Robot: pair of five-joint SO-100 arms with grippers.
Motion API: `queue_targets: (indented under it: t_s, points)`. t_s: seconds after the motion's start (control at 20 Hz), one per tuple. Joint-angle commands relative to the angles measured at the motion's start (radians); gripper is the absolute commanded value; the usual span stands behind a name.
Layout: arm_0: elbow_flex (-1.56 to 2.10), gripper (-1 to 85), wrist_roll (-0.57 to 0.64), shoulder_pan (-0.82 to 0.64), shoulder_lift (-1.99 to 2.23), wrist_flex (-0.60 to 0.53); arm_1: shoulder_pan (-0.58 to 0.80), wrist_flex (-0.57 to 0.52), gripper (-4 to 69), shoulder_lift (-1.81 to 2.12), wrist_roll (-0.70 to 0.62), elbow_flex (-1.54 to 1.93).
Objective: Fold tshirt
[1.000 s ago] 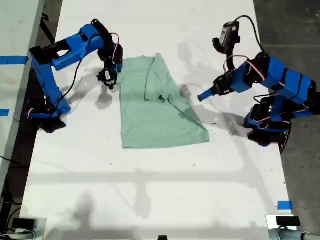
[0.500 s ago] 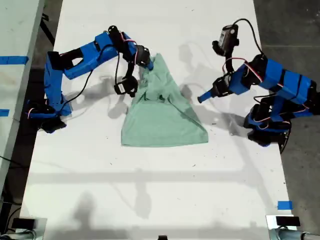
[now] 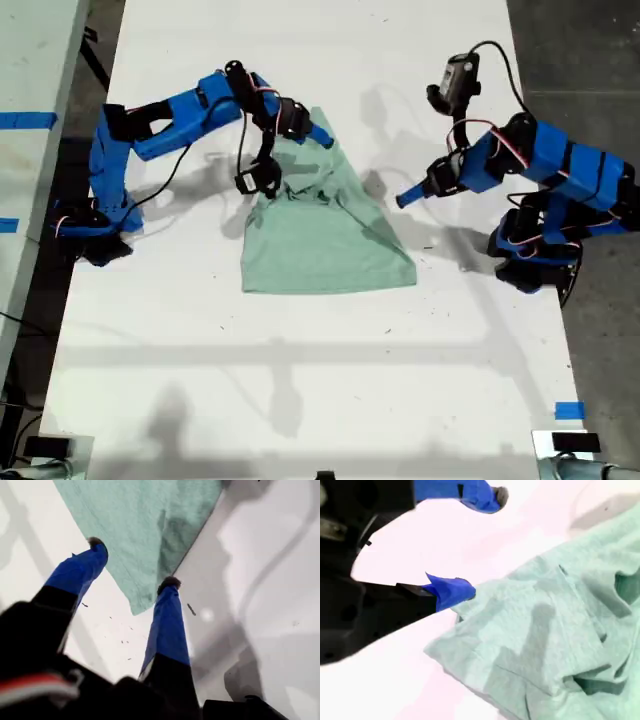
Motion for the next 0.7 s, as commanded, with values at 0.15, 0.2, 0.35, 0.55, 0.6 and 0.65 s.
queue_targets:
  t_s: [0.15, 0.2, 0.35, 0.55, 0.6, 0.65]
  points:
    - [0.184, 21.4, -0.100, 0.109, 0.453, 0.307, -0.075, -0.002, 21.1, 0.048, 0.008, -0.002]
    - [0.268, 23.5, -0.124, 0.150, 0.523, 0.302, -0.095, 0.000, 21.1, 0.048, 0.005, -0.002]
    - [0.571, 28.9, -0.244, 0.268, 0.738, 0.219, -0.147, 0.012, 24.8, 0.048, 0.000, -0.003]
    - [0.847, 27.3, -0.425, 0.411, 0.844, 0.155, -0.184, 0.028, 28.1, 0.044, 0.008, 0.025]
    - [0.871, 27.3, -0.462, 0.443, 0.842, 0.147, -0.187, 0.028, 28.5, 0.038, 0.009, 0.044]
    - [0.891, 27.2, -0.489, 0.466, 0.839, 0.132, -0.189, 0.021, 28.7, 0.035, 0.009, 0.067]
